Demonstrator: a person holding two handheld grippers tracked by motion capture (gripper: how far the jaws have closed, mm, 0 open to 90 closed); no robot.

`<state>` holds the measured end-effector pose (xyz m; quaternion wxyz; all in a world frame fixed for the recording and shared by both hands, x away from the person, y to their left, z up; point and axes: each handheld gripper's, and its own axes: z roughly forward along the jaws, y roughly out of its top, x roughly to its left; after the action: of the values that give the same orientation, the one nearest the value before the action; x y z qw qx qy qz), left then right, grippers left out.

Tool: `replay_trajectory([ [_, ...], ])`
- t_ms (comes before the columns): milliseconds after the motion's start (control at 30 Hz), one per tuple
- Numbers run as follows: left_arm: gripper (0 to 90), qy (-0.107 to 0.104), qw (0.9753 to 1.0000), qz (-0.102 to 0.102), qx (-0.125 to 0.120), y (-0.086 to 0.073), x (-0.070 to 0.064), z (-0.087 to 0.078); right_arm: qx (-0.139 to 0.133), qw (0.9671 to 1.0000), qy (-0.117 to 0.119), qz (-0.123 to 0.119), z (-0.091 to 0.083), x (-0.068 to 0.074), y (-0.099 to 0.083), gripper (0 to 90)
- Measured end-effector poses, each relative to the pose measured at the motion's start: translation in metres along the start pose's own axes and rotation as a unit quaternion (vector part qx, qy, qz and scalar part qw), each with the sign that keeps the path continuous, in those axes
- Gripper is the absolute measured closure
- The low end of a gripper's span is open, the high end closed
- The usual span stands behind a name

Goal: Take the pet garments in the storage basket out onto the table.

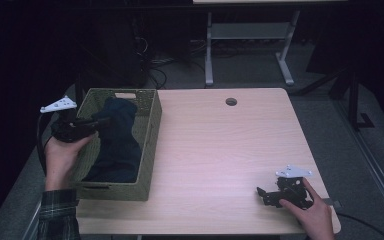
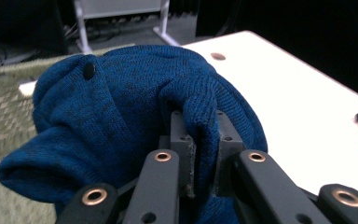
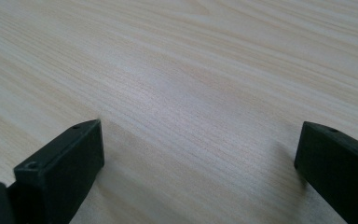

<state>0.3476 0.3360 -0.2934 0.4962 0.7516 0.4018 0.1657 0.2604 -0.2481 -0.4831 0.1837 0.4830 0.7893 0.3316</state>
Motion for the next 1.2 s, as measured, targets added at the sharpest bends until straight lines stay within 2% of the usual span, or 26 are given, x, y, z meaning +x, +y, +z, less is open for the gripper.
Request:
replay_trajectory([
  [133, 82.2, -0.007, 0.9998, 0.016, -0.012, 0.016, -0.011, -0.001, 0.0, 1.0, 0.0, 0.0, 0.0, 0.0, 0.0, 1.0],
  [267, 82.3, -0.012, 0.9995, 0.02, -0.023, 0.026, -0.017, -0.002, 0.0, 1.0, 0.0, 0.0, 0.0, 0.0, 0.0, 1.0],
  [500, 82.6, -0.03, 0.9974, 0.037, -0.055, 0.052, -0.034, -0.005, 0.0, 1.0, 0.0, -0.001, 0.0, 0.0, 0.0, 1.1],
  [600, 82.6, -0.04, 0.996, 0.049, -0.063, 0.063, -0.044, -0.003, 0.0, 1.0, 0.0, -0.001, 0.0, 0.0, 0.0, 1.0],
  [633, 82.6, -0.047, 0.995, 0.055, -0.069, 0.07, -0.051, -0.001, 0.0, 1.0, 0.0, -0.001, 0.0, 0.0, 0.0, 1.1],
  [700, 82.7, -0.05, 0.9944, 0.061, -0.071, 0.074, -0.055, 0.0, 0.0, 1.0, 0.0, -0.001, 0.0, 0.0, 0.0, 1.0],
  [933, 82.7, -0.072, 0.9904, 0.077, -0.09, 0.095, -0.081, 0.01, 0.0, 1.0, 0.0, -0.001, 0.0, 0.0, 0.0, 1.0],
  [967, 82.7, -0.072, 0.9904, 0.077, -0.09, 0.095, -0.081, 0.01, 0.0, 1.0, 0.0, -0.001, 0.0, 0.0, 0.0, 1.0],
  [1200, 82.7, -0.096, 0.9861, 0.086, -0.105, 0.112, -0.1, 0.02, 0.0, 1.0, 0.0, -0.001, 0.0, 0.0, 0.0, 1.0],
])
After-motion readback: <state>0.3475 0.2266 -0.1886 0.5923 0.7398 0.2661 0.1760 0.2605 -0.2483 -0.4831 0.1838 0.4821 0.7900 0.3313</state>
